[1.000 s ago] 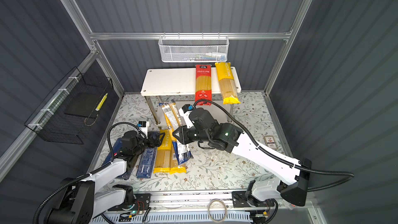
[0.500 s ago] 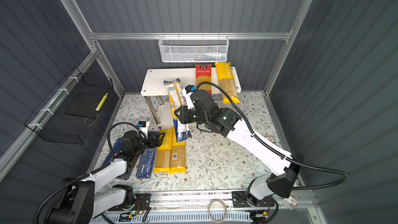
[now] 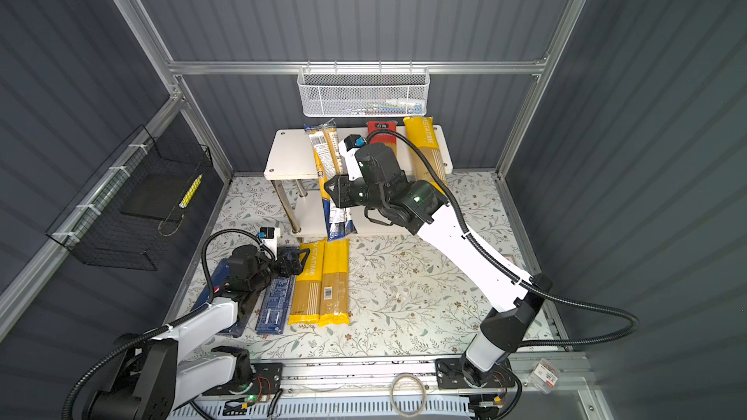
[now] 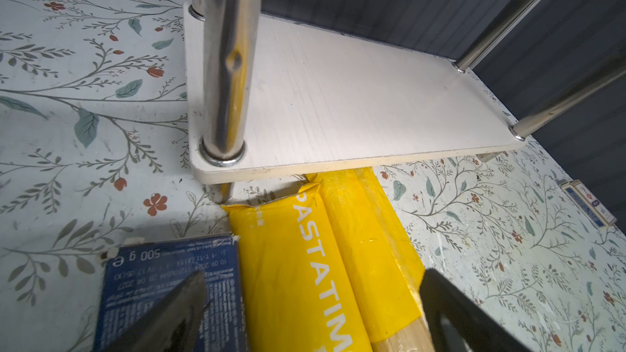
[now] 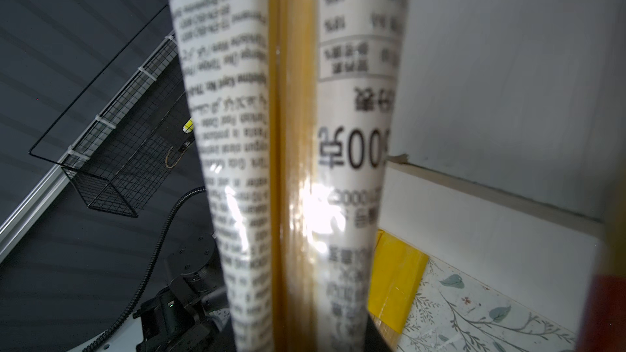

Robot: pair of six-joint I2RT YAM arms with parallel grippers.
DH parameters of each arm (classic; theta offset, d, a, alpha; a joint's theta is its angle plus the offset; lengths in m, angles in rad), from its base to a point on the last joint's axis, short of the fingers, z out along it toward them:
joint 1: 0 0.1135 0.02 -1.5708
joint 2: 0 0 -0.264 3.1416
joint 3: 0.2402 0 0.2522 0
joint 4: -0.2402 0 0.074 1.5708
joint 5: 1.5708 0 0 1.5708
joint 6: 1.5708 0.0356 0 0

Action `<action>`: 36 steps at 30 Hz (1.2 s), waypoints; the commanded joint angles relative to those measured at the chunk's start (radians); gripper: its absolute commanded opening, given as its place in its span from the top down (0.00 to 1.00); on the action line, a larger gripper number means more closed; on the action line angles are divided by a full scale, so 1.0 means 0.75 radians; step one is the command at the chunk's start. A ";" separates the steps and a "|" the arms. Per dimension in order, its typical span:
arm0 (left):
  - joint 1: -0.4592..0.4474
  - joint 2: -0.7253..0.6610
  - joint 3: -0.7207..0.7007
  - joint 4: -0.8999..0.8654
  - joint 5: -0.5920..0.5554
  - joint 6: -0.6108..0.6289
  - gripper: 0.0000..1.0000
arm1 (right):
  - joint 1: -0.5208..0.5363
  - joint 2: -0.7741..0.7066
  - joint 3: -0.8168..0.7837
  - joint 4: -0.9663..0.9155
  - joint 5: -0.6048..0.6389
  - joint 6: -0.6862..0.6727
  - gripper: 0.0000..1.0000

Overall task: Arrange pasta packages on shelves
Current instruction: Place the pasta bag on the shelf.

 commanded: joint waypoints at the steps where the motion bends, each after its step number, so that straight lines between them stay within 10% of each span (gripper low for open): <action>1: -0.007 -0.022 -0.003 -0.013 0.001 0.001 0.00 | -0.032 0.025 0.131 0.157 0.001 -0.054 0.76; 36: -0.006 -0.025 -0.004 -0.016 -0.005 0.000 0.00 | -0.266 0.439 0.528 0.188 -0.116 0.029 0.66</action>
